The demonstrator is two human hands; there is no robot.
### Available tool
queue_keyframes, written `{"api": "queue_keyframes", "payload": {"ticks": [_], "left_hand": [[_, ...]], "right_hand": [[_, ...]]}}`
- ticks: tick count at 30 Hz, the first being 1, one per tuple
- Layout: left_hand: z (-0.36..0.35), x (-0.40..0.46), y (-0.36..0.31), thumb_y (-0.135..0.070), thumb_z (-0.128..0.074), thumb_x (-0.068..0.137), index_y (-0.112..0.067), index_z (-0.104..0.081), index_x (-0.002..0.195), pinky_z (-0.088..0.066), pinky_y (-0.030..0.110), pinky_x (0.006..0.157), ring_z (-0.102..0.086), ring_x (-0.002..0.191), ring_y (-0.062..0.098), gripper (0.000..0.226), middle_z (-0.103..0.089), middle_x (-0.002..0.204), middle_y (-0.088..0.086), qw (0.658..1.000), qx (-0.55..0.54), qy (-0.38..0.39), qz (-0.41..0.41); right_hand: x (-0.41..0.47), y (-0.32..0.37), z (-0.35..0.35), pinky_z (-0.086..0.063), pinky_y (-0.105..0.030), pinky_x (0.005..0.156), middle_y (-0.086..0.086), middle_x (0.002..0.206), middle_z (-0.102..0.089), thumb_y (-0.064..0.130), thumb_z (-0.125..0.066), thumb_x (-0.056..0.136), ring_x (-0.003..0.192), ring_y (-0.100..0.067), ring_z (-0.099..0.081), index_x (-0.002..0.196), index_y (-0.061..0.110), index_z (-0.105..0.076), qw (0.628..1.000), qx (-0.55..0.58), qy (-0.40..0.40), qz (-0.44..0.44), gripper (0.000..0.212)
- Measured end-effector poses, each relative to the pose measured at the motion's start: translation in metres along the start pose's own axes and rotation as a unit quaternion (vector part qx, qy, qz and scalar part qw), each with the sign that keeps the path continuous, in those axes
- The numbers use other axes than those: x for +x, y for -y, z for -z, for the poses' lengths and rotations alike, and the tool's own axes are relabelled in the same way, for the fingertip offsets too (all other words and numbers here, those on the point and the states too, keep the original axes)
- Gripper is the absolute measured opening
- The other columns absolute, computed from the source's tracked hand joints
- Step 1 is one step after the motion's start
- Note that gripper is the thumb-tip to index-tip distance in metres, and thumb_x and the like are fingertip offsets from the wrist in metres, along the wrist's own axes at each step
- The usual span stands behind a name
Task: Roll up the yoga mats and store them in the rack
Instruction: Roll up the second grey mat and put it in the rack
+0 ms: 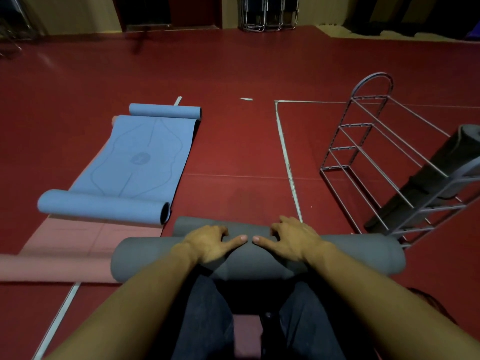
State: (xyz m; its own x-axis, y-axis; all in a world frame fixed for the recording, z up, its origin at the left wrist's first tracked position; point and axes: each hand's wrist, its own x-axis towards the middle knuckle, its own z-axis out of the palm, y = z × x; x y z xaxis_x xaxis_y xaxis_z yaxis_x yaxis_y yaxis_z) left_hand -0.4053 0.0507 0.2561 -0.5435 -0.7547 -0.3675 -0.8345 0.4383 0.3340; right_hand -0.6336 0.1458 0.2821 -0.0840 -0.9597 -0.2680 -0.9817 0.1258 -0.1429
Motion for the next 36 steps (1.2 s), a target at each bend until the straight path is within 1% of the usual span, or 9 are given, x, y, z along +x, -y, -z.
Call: {"api": "queue_keyframes", "payload": {"ticks": [3, 5, 8, 12, 16, 20, 25, 32, 36], "left_hand": [[0.001, 0.000, 0.002, -0.105, -0.018, 0.066, -0.019, -0.069, 0.117, -0.047, 0.039, 0.089, -0.058, 0.103, 0.019, 0.113, -0.064, 0.117, 0.000, 1.000, 0.003, -0.006, -0.022], [0.001, -0.002, 0.001, -0.106, -0.013, 0.065, -0.017, -0.068, 0.123, -0.047, 0.040, 0.093, -0.058, 0.109, 0.021, 0.119, -0.062, 0.124, 0.001, 1.000, 0.013, -0.003, -0.026], [-0.001, -0.007, -0.001, -0.096, -0.023, 0.079, -0.019, -0.062, 0.124, -0.044, 0.037, 0.086, -0.055, 0.098, 0.018, 0.097, -0.062, 0.113, 0.001, 1.000, 0.016, -0.003, -0.024], [-0.003, -0.010, -0.001, -0.097, -0.031, 0.077, -0.023, -0.055, 0.110, -0.046, 0.037, 0.077, -0.059, 0.088, 0.017, 0.085, -0.063, 0.098, -0.002, 1.000, -0.022, -0.004, 0.009], [-0.005, -0.007, 0.000, -0.101, -0.032, 0.072, -0.017, -0.057, 0.138, -0.050, 0.041, 0.100, -0.063, 0.115, 0.024, 0.110, -0.066, 0.132, 0.007, 0.999, -0.021, 0.019, 0.022], [-0.011, -0.003, 0.006, -0.112, -0.023, 0.054, -0.022, -0.066, 0.125, -0.050, 0.042, 0.101, -0.062, 0.112, 0.020, 0.122, -0.066, 0.124, -0.001, 0.998, -0.048, 0.019, 0.020], [-0.014, 0.002, 0.008, -0.112, -0.021, 0.053, -0.026, -0.068, 0.125, -0.048, 0.042, 0.102, -0.060, 0.116, 0.020, 0.122, -0.063, 0.128, -0.002, 0.999, -0.027, 0.034, 0.016], [-0.014, -0.002, 0.007, -0.093, -0.070, 0.053, -0.033, -0.054, 0.136, -0.049, 0.037, 0.104, -0.061, 0.116, 0.016, 0.103, -0.063, 0.132, -0.009, 0.991, -0.068, 0.115, 0.014], [-0.012, 0.002, 0.010, -0.083, -0.081, 0.048, -0.031, -0.054, 0.135, -0.049, 0.037, 0.105, -0.060, 0.116, 0.017, 0.105, -0.062, 0.129, -0.009, 0.988, -0.025, 0.151, 0.003]], "right_hand": [[0.000, 0.002, 0.004, -0.053, -0.041, 0.082, -0.004, 0.095, -0.064, 0.092, -0.027, 0.084, 0.086, -0.025, -0.061, 0.091, 0.015, -0.067, 1.000, -0.019, 0.001, 0.015, 0.086], [0.000, 0.003, 0.005, -0.053, -0.041, 0.083, -0.004, 0.099, -0.069, 0.089, -0.031, 0.086, 0.090, -0.026, -0.064, 0.099, 0.016, -0.066, 1.000, -0.023, 0.001, 0.021, 0.082], [0.000, 0.004, 0.003, -0.050, -0.040, 0.086, -0.005, 0.109, -0.070, 0.087, -0.039, 0.086, 0.101, -0.030, -0.066, 0.115, 0.018, -0.053, 1.000, 0.002, -0.007, 0.008, 0.075], [-0.002, 0.006, 0.001, -0.048, -0.040, 0.080, -0.006, 0.102, -0.068, 0.087, -0.035, 0.087, 0.094, -0.030, -0.064, 0.103, 0.019, -0.049, 1.000, -0.010, 0.003, 0.004, 0.071], [0.000, 0.005, -0.003, -0.048, -0.040, 0.082, -0.008, 0.102, -0.068, 0.087, -0.033, 0.088, 0.091, -0.029, -0.062, 0.102, 0.020, -0.050, 1.000, -0.002, 0.020, -0.007, 0.071], [0.005, 0.003, -0.005, -0.046, -0.038, 0.079, -0.005, 0.100, -0.068, 0.089, -0.033, 0.086, 0.088, -0.025, -0.059, 0.103, 0.018, -0.058, 0.999, 0.021, 0.039, -0.019, 0.077], [0.006, -0.002, -0.014, -0.048, -0.039, 0.081, -0.004, 0.099, -0.064, 0.091, -0.030, 0.083, 0.092, -0.026, -0.059, 0.095, 0.018, -0.064, 0.999, 0.037, 0.024, -0.018, 0.082], [0.007, 0.002, -0.016, -0.047, -0.040, 0.094, -0.005, 0.122, -0.068, 0.097, -0.034, 0.077, 0.110, -0.029, -0.063, 0.127, 0.019, -0.056, 0.997, 0.001, 0.071, -0.015, 0.095], [0.011, -0.002, -0.013, -0.045, -0.037, 0.079, -0.001, 0.102, -0.067, 0.099, -0.038, 0.073, 0.089, -0.024, -0.058, 0.101, 0.020, -0.063, 0.994, 0.012, 0.109, -0.017, 0.087]]}}
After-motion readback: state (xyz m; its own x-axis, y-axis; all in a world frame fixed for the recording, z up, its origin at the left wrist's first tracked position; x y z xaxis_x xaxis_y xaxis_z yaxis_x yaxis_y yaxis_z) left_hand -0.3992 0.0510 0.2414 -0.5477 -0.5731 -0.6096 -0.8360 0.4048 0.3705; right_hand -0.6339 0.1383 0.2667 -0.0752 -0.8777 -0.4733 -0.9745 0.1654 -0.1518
